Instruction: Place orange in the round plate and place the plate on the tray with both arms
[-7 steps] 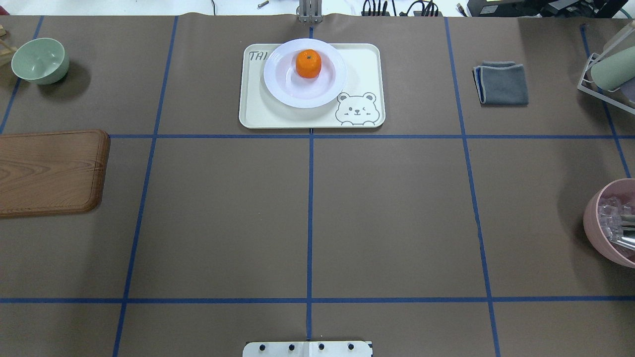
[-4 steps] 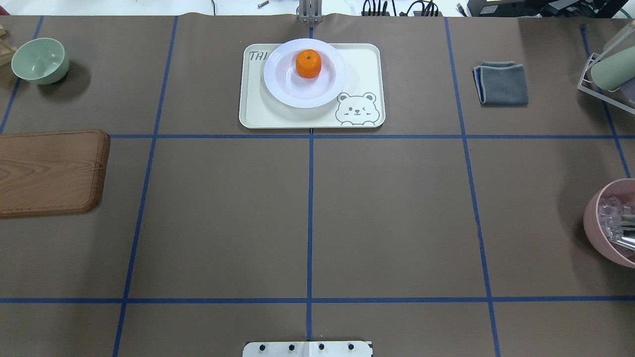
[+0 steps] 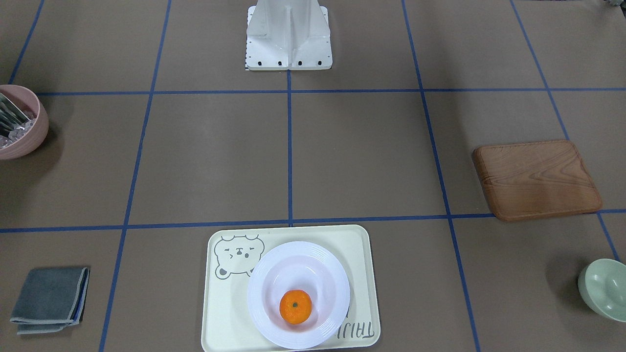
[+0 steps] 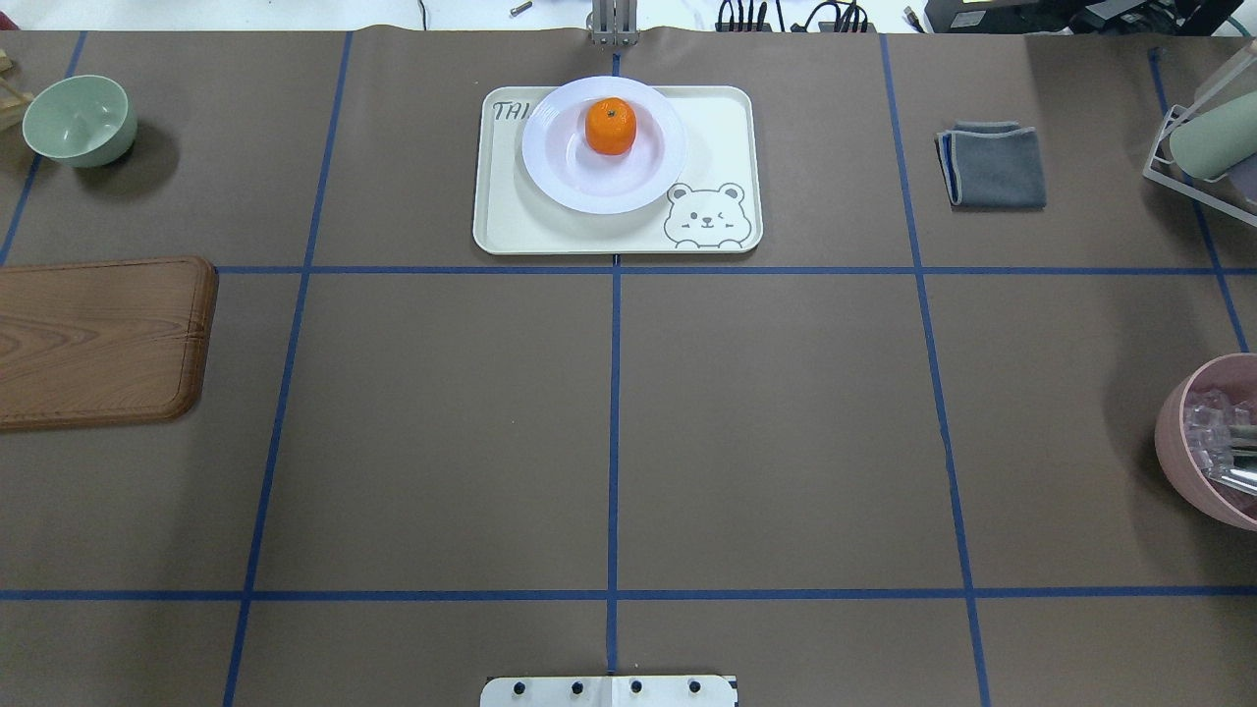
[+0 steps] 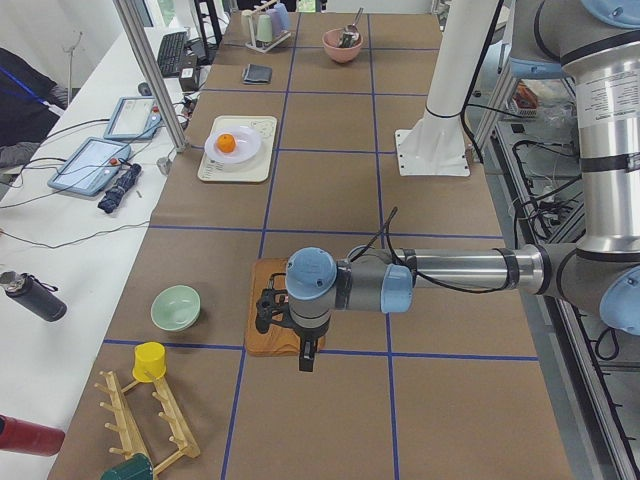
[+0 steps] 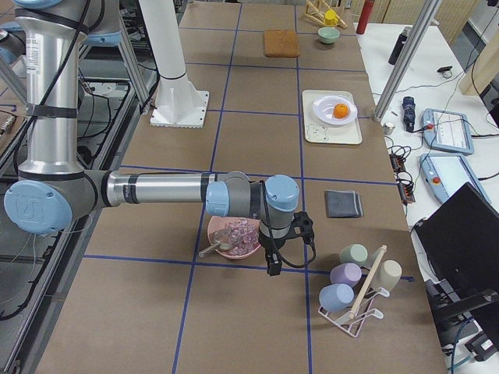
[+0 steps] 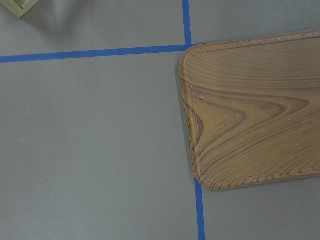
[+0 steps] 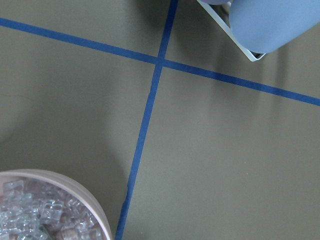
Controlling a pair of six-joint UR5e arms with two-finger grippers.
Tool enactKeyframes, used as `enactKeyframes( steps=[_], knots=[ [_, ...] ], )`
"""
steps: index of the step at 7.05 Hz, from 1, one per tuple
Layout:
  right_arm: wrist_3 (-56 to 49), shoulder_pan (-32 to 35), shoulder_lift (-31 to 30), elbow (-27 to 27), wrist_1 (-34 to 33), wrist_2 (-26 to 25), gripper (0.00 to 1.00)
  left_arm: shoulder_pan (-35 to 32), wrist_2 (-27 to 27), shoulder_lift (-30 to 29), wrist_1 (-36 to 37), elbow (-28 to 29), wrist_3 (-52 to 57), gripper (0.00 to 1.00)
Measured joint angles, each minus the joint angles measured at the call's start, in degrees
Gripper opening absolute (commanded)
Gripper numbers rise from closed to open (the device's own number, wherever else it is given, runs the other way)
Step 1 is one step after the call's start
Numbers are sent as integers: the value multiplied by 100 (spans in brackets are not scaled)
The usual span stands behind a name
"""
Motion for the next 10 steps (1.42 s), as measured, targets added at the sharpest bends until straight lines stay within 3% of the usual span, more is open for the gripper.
enactKeyframes(
  steps=[10],
  knots=[
    [4, 0, 13, 10, 0, 126, 100, -88, 33, 319, 0, -345, -3, 99]
  ],
)
